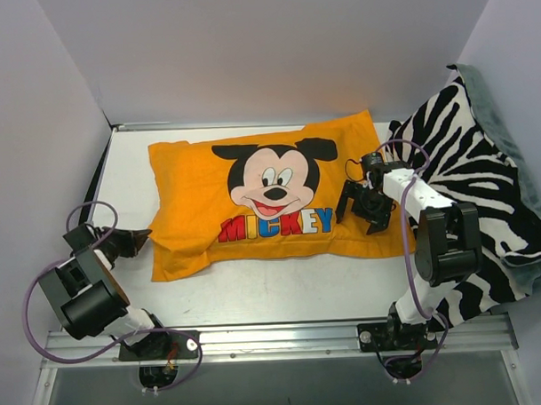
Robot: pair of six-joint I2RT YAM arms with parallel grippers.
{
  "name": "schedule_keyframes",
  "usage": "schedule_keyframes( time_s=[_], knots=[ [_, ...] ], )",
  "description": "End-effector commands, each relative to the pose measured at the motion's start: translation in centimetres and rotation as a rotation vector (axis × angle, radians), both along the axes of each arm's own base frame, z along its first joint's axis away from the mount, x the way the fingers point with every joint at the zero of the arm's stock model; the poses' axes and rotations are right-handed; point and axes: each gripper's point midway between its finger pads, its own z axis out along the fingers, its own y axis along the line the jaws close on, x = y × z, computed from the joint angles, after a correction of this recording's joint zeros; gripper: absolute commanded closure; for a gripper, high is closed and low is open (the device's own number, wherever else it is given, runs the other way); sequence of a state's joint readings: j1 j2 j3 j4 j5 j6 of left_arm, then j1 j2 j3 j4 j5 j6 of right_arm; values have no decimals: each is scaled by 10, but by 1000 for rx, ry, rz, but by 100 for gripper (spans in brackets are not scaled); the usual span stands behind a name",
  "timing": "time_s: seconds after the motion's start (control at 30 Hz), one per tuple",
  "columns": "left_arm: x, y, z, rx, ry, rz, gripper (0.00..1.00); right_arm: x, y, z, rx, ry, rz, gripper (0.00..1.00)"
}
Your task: Put the pillow into the pillowcase
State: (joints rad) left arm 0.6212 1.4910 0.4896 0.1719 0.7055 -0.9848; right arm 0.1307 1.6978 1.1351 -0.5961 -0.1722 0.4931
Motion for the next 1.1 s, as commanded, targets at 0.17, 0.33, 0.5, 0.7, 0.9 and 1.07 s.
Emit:
schedule_keyframes(
  time_s=[0.17, 0.33, 0.5, 0.7, 0.9, 1.07],
  knots=[
    [-15, 63, 12, 262, 259, 76, 100, -11, -33, 3, -69, 43, -38, 0],
    [1, 81, 23, 235, 233, 63, 67, -3, -23, 8, -19, 31, -19, 0],
    [41, 82, 65, 280, 149, -33, 40, 1, 2, 10, 12, 26, 51, 0],
    [81, 12, 135, 456, -26, -262, 3, 11, 36, 25, 43, -20, 102, 0],
    [89, -103, 175, 488, -179, -568, 3, 27, 52, 94, 128, -224, 91, 0],
    [68, -172, 161, 613, -128, -802, 3, 31, 68, 151, 192, -378, 170, 0]
  ],
)
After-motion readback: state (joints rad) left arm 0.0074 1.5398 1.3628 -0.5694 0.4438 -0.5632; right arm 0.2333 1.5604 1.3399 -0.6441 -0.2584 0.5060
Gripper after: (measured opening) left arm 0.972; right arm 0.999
